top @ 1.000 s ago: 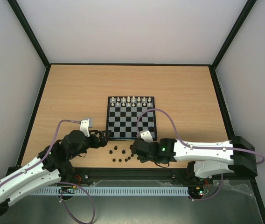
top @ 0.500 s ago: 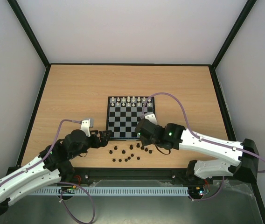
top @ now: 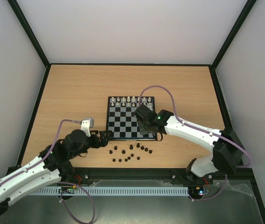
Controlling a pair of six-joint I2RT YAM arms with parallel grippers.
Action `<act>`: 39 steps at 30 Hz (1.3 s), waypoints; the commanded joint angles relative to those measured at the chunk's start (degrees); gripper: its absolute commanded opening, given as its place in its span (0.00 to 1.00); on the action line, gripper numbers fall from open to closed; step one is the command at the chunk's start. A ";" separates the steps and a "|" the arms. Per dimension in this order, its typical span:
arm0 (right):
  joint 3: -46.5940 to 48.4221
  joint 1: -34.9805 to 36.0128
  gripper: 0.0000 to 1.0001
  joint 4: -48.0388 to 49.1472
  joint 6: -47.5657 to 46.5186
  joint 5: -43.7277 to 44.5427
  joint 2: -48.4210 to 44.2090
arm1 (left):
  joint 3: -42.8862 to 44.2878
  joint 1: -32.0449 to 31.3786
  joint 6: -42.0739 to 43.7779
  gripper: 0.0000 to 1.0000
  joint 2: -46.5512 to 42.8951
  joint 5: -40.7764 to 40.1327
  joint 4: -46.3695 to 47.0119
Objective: Set up the chess pieces on the board
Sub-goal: Place the chess piece on the chessboard.
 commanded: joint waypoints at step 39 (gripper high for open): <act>0.48 -7.59 0.06 7.06 -6.04 -5.15 13.85 | -0.63 -0.25 -0.39 1.00 1.25 0.18 1.75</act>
